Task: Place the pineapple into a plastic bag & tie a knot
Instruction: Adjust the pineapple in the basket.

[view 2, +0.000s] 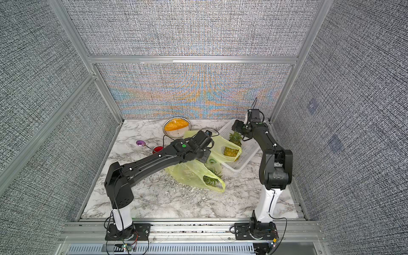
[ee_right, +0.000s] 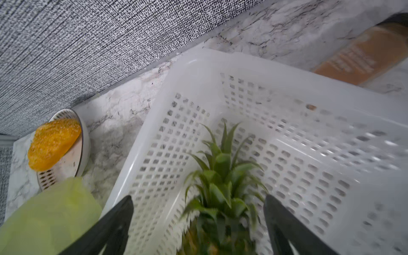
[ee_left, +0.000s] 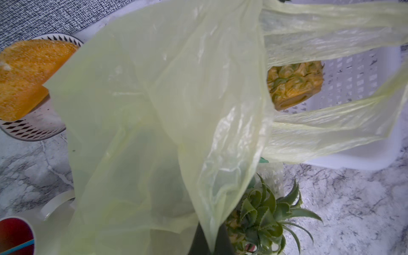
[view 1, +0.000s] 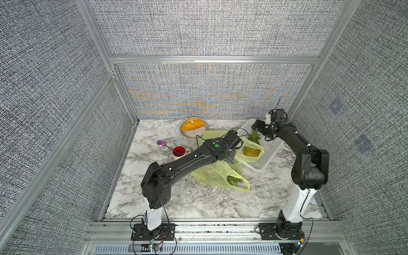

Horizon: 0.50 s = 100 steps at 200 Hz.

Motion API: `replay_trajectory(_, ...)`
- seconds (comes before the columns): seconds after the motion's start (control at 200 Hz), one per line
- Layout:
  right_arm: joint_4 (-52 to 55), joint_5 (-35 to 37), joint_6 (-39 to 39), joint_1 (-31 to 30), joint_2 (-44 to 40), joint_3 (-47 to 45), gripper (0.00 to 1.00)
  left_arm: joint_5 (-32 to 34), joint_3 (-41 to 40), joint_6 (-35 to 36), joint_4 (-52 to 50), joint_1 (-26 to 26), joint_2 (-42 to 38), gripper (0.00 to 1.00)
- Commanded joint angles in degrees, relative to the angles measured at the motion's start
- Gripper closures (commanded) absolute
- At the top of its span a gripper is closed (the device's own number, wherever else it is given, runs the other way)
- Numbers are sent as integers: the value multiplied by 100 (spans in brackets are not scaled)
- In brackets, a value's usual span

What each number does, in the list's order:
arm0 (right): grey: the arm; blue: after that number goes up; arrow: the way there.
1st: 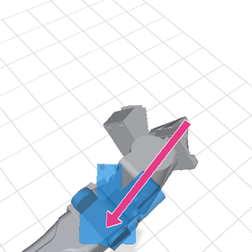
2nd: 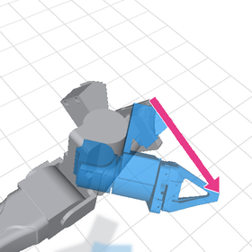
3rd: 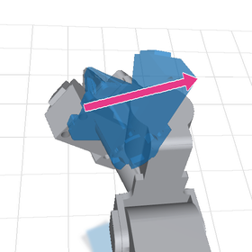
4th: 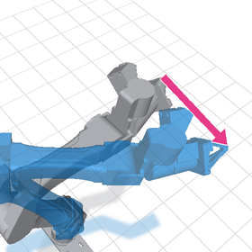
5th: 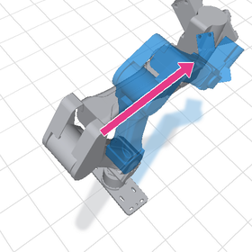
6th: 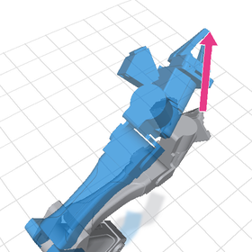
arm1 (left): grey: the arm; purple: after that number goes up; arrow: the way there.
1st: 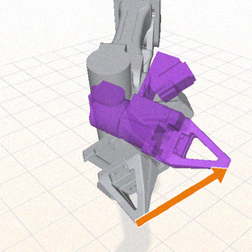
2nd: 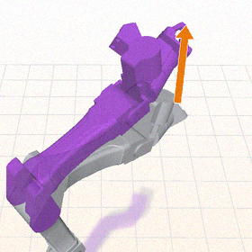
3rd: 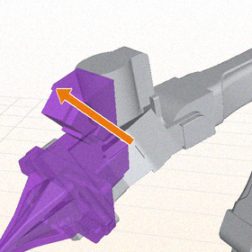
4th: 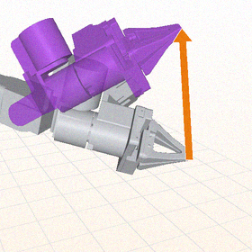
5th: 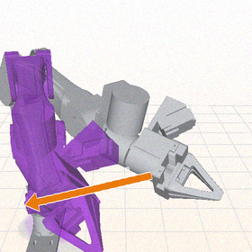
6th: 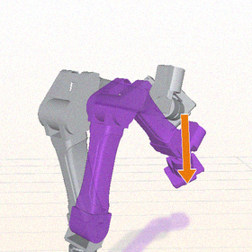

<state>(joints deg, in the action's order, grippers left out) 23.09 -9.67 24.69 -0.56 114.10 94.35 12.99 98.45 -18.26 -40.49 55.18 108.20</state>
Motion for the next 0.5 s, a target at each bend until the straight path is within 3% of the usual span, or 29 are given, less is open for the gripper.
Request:
replay_trajectory(0.0,-119,522,545,-107,511,434,7,-136,16,-35,120,-33,8,100)
replay_trajectory(0.2,831,1364,245,-269,1402,1366,8,-122,23,-31,94,-49,16,100)
replay_trajectory(0.495,1080,1745,312,-360,1756,1392,15,-213,23,-57,158,-77,52,100)
